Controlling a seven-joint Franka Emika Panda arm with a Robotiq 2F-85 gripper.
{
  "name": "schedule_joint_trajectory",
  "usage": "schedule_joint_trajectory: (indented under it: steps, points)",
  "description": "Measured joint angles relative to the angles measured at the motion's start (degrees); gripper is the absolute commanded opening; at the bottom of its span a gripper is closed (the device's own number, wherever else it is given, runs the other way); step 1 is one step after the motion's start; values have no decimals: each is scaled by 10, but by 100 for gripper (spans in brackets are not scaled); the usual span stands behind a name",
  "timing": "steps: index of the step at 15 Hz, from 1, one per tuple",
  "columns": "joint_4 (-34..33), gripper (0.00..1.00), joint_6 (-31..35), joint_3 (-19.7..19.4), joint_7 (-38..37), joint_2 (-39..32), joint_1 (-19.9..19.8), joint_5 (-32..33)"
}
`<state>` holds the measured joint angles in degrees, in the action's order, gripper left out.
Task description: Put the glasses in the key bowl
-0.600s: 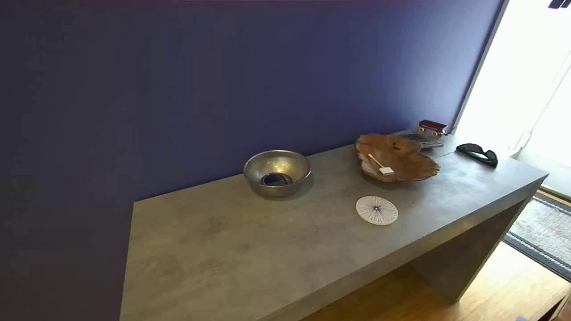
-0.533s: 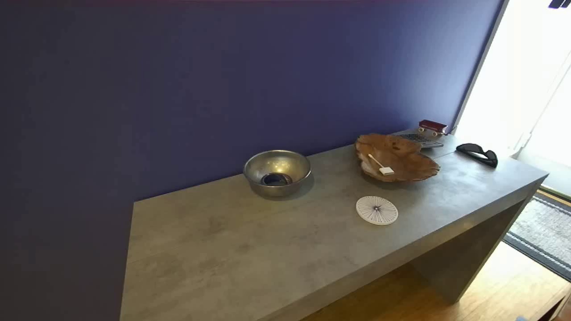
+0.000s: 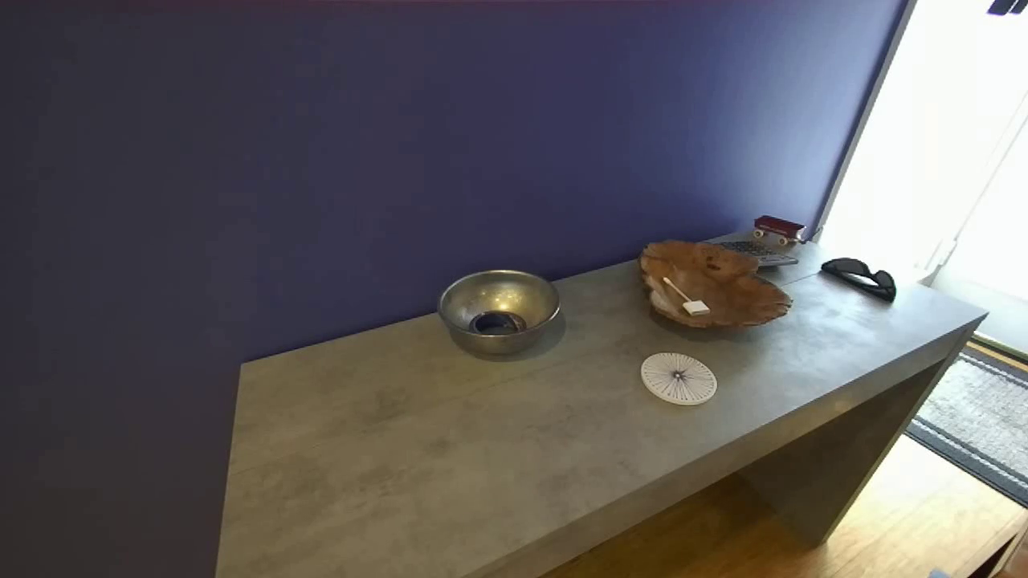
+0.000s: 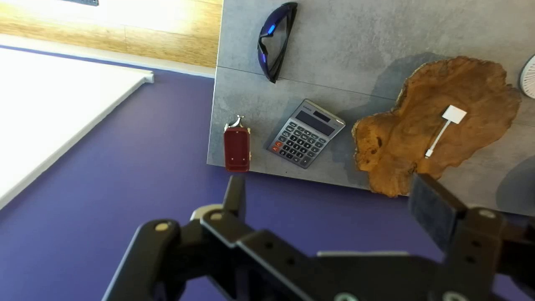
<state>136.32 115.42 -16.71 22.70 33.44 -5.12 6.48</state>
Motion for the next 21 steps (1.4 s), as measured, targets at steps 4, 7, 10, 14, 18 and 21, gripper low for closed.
schedule_joint_trajectory:
  steps: [4, 7, 10, 14, 18, 21]
  points:
    - [4, 100, 2, 7, -29, -8, -6, 0]
    - [36, 100, 52, 11, -79, -51, -7, -5]
    - [85, 100, 146, 19, -102, -131, -8, 4]
    - [133, 100, 221, 31, -103, -255, -19, 53]
    - [140, 100, 247, 33, -103, -358, -23, 71]
    - [134, 100, 248, 33, -107, -362, -23, 79]
